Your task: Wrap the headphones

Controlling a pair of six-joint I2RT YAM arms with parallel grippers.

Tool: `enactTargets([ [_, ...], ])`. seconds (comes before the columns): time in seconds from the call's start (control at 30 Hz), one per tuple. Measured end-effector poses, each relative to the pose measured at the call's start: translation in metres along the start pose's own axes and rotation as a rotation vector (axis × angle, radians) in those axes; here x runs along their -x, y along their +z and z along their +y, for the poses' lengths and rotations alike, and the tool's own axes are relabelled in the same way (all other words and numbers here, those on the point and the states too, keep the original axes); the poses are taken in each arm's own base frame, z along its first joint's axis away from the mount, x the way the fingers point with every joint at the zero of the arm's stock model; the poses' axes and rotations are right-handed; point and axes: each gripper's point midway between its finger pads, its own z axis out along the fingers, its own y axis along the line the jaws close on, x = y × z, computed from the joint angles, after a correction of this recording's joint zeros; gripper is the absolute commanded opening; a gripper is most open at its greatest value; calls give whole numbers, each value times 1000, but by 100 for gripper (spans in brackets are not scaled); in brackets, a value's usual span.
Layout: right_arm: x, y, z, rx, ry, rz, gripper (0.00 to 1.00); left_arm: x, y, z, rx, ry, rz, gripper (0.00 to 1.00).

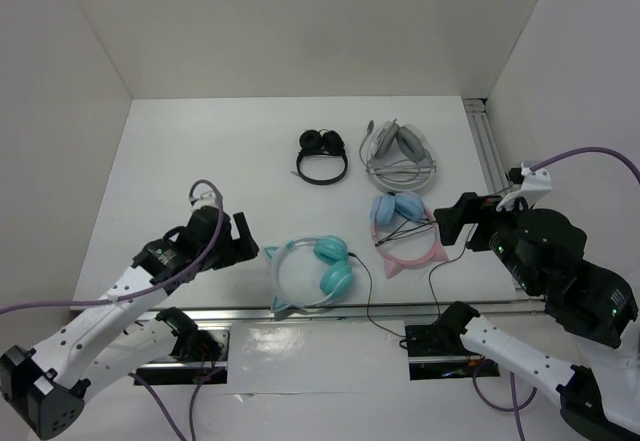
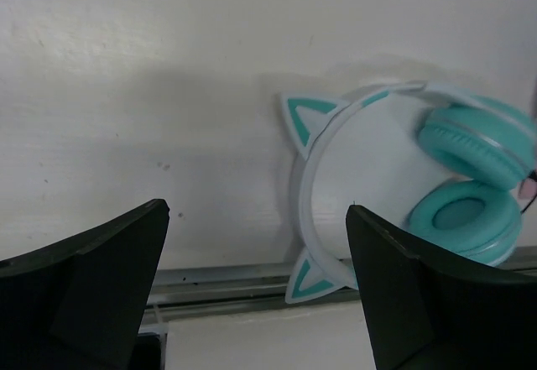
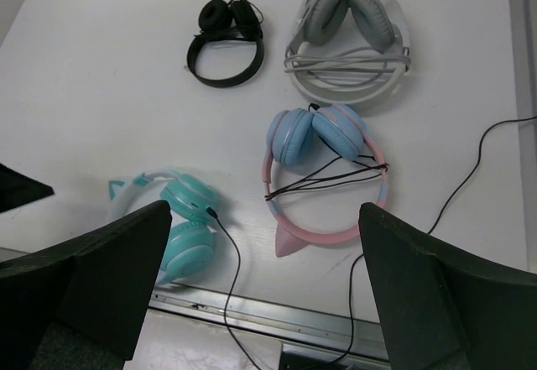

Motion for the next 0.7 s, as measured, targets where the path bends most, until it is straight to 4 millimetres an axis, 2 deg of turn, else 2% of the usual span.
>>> enactTargets([
  [0.13, 0, 5, 8, 21, -6, 13, 100, -60, 36, 13, 11, -13, 157, 100],
  [0.2, -1, 8, 10, 25, -9, 20, 100, -87, 44, 14, 12, 6, 232, 100],
  [0.23, -3, 8, 10, 26, -11, 25, 100, -94, 45, 12, 8, 13, 250, 100],
  [0.5, -9, 13, 12, 30, -18, 42, 100, -112, 53, -30, -42, 61, 272, 100],
  [0.63, -9, 10, 12, 41, -20, 39, 100, -120, 59, -31, 22, 67, 259, 100],
  [0.7, -8, 8, 11, 44, -18, 32, 100, -124, 63, -28, 59, 73, 251, 96],
])
